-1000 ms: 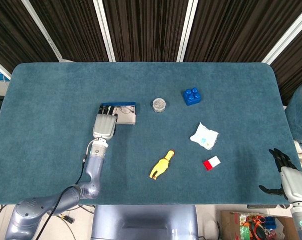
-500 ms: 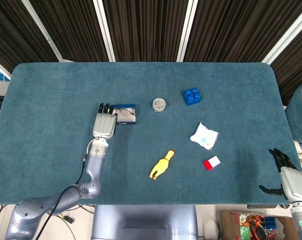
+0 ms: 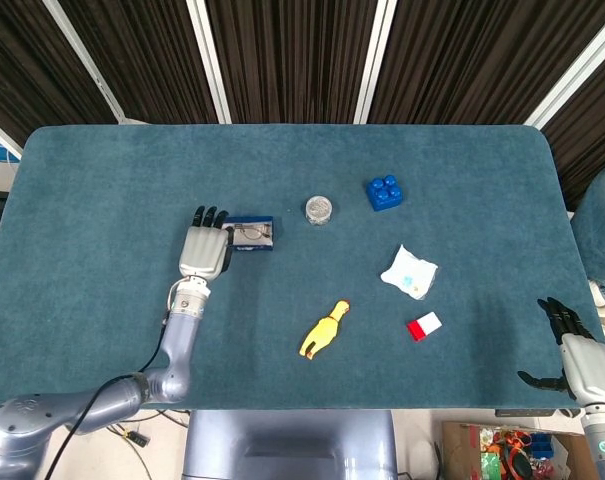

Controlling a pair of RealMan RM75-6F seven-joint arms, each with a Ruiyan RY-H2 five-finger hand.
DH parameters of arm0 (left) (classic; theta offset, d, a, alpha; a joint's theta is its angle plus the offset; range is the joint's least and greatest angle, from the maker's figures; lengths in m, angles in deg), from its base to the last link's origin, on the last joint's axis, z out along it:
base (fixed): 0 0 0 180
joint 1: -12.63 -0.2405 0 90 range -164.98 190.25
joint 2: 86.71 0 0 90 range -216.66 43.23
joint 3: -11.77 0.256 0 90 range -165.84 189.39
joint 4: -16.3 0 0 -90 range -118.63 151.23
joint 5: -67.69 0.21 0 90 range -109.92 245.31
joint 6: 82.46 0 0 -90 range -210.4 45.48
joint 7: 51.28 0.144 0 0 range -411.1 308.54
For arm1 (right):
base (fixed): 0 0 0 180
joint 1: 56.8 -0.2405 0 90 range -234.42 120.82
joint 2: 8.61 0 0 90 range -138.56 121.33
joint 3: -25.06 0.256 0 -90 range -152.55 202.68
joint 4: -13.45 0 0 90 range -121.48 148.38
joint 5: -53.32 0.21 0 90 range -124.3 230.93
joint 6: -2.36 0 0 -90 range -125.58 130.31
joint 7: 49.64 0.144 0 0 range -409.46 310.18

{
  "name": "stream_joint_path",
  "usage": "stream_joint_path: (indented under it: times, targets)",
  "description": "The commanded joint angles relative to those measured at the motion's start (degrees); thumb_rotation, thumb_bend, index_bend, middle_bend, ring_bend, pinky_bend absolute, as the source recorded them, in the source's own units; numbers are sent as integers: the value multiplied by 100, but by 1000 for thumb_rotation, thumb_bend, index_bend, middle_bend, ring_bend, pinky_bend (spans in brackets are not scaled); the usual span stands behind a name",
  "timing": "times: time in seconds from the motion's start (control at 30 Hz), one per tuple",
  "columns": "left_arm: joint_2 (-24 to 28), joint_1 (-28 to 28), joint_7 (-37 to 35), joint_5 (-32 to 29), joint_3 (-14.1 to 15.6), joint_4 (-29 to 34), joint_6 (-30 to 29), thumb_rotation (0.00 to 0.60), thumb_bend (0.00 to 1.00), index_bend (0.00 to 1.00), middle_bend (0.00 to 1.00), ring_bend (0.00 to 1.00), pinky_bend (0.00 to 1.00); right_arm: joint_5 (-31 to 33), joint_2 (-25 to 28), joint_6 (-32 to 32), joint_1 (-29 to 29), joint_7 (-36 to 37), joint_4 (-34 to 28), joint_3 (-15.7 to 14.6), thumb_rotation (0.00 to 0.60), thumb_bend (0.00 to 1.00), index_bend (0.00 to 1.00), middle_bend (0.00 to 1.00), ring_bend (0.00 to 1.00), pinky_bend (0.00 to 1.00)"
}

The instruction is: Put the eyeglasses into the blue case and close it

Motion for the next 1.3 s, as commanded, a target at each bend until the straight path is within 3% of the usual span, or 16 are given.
stream_joint_path:
  times: [0.03,0.4,1.3]
  targets:
    - [368,-123,178,-3,32,460,-161,600,456,577,181,63,69,2,0,1,0,-2,-3,-2,600,114,0,0,39,210]
    - [705,-41,62,-132,93,473,197,600,455,580,180,63,67,18,2,7,2,-30,-16,-8,600,114,0,0,40,210]
    - [136,515,-41,-268,71,-592,491,600,455,580,180,63,67,114,31,90,-16,-30,-57,-5,600,114,0,0,40,210]
